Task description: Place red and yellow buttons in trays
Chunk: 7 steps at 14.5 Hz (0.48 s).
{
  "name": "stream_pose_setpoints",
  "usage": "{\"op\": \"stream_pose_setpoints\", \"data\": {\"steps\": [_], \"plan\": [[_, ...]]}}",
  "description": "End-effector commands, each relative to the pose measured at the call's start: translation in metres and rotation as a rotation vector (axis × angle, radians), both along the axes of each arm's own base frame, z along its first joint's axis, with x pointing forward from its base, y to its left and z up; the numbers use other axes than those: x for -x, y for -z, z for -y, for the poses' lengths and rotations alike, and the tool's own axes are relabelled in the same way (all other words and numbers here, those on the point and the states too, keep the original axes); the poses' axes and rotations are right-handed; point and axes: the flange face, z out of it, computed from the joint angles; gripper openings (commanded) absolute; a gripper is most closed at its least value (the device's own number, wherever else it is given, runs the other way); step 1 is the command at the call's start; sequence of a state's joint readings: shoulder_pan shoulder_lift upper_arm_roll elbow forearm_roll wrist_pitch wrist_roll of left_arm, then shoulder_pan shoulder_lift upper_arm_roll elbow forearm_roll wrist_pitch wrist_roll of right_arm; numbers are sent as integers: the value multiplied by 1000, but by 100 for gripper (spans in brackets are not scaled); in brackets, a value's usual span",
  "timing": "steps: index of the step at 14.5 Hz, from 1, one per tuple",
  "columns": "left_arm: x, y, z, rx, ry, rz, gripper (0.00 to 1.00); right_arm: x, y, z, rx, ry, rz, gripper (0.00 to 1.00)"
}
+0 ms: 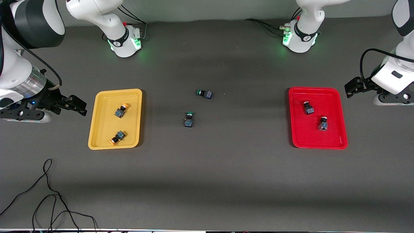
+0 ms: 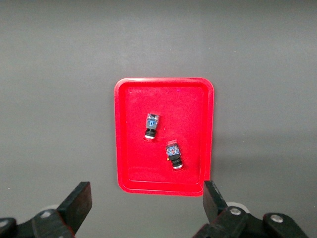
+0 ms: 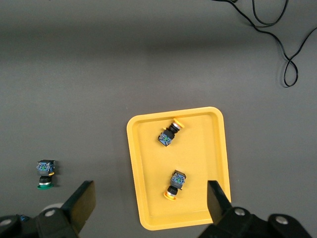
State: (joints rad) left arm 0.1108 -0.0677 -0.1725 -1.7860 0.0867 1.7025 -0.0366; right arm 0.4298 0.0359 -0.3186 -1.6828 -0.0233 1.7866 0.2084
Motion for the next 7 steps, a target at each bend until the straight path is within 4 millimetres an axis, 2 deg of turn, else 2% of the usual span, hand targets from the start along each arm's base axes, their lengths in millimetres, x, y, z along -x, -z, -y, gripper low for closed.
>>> {"op": "stream_pose_setpoints", "data": {"steps": [1, 3, 5, 7], "plan": [[7, -1, 1, -4, 0, -6, 100, 7, -20, 6, -27, -15, 24, 100], [8, -4, 1, -1, -2, -10, 100, 20, -37, 14, -110, 3, 13, 100], [9, -5, 1, 1, -3, -20, 100, 35, -50, 19, -117, -35, -15, 100], [9, -5, 1, 1, -5, -21, 100, 36, -47, 20, -105, -34, -26, 100]]}}
